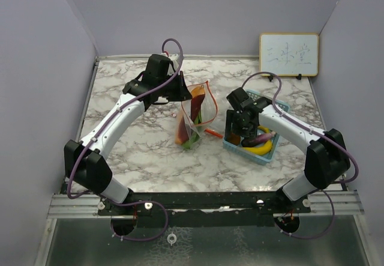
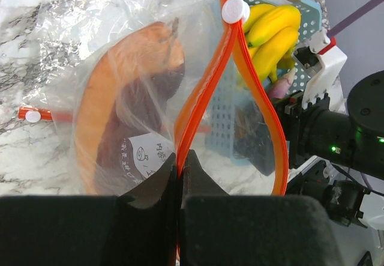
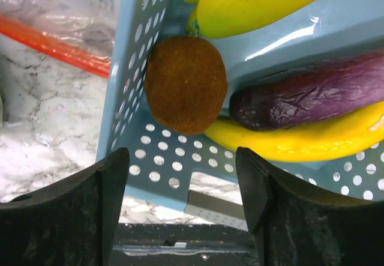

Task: Place the food in the zip-top bag and seal the zipper
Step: Pick up the fake vegetable from the bin.

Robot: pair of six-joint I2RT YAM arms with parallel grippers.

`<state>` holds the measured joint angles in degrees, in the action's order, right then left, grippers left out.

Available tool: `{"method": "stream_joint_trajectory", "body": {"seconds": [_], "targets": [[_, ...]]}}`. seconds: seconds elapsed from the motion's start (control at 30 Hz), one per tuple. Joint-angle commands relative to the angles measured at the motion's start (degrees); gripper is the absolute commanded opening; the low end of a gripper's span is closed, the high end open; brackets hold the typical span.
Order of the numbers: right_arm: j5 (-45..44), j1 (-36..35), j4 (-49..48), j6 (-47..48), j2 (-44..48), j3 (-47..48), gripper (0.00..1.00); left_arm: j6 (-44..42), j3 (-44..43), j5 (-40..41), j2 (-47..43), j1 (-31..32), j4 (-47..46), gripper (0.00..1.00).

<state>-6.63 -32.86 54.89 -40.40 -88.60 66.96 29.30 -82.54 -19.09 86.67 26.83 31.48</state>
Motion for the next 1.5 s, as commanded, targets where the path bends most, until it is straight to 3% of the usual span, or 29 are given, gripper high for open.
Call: {"method": "stream_joint_trajectory", "body": {"seconds": [0.0,0.4,0.57,0.8,0.9,1.1,1.33,1.47], "targets": [[-4.7,0.3,-6.2,-2.9,-0.5,-2.2,0.69,0.2,0.0,-2.0,-2.6,-0.1,-2.2,0.0],[-4.7,0.9,-17.2,-1.6,-4.7,-9.4,0.64,0.6,0.2,-2.2,-1.2,-0.1,-1.6,0.0],[-6.4,1.1,-16.7,-0.5,-4.9,-7.3,0.36,0.6,0.0,-1.9,-0.7,-0.1,-1.0,0.0],[-7.8,1.1,-5.8,2.4,3.5,0.1,0.26,0.3,1.0,-1.9,-0.9,-0.1,-1.0,0.0],[-2.6,1.1,-4.4,7.7,9.3,5.0,0.26,0.2,1.4,-1.9,-1.0,-0.1,-1.2,0.0],[20.9,0.7,-14.2,11.5,11.7,14.5,0.26,0.5,1.6,-2.7,-0.8,-0.1,-1.8,0.0],[23.6,-3.6,-17.3,10.5,3.6,21.3,0.29,0.7,1.2,-2.9,-0.8,-0.1,-1.9,0.0],[23.0,-4.2,-15.5,10.6,3.1,19.6,0.43,0.5,1.1,-2.6,-1.0,-0.1,-1.9,0.0]]}}
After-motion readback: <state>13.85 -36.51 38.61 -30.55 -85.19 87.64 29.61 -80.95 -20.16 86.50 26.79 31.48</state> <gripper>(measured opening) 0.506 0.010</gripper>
